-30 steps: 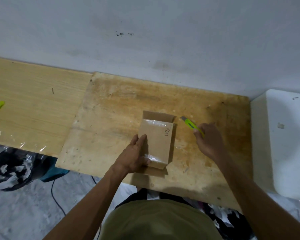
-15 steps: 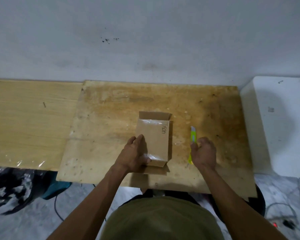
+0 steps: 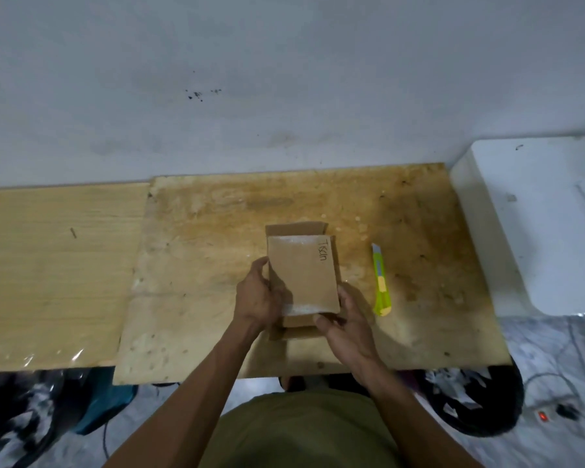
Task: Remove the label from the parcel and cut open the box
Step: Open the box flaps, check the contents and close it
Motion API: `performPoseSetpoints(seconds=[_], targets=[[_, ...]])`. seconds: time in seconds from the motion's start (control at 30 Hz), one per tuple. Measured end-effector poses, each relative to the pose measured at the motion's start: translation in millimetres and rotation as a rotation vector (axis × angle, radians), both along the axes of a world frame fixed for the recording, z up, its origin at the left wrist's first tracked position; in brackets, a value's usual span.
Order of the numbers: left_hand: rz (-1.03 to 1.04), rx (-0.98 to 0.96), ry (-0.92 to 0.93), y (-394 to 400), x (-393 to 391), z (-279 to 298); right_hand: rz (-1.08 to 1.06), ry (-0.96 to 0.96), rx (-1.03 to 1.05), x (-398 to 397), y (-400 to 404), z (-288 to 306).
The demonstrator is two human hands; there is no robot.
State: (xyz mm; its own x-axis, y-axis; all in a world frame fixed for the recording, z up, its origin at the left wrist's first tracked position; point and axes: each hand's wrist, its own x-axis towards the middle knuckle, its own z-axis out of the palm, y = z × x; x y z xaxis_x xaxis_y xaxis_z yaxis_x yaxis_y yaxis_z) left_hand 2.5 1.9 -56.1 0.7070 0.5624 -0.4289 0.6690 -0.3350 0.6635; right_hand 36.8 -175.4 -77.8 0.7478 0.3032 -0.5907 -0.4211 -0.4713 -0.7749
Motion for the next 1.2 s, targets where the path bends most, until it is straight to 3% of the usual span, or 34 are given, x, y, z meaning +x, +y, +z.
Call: performPoseSetpoints(seconds=[0.17, 0.37, 0.53, 0.73, 0.8, 0.93, 1.0, 1.13, 1.2], targets=[[0.122, -0.077, -0.028, -3, -9, 1, 0.056, -0.132, -0.006, 15, 4, -3], [0.282, -0.246, -0.139, -14, -12, 6, 0.323, -0.380, -0.131, 28, 4, -3], [0.252, -0.191, -0.157, -15, -12, 4, 0.453, -0.429, -0.163, 27, 3, -4], [0.122, -0.142, -0.086, -2, -10, -4, 0.410, -0.475, -0.226, 26, 14, -7], [0.048, -0.045, -0.030, 3, -7, -1, 0.409, -0.502, -0.229, 29, 13, -9], [-0.055, 0.350, 0.040, 27, 8, 13, 0.508, -0.557, -0.238, 39, 4, -15], [-0.121, 0.257, 0.088, 47, 16, 13, 0.547, -0.560, -0.216, 44, 0, -16], [-0.309, -0.155, 0.166, 67, 24, 18, 0.574, -0.504, -0.175, 55, -3, -15], [-0.408, -0.159, 0.172, 64, 22, 19, 0.573, -0.464, -0.131, 61, -4, -14]])
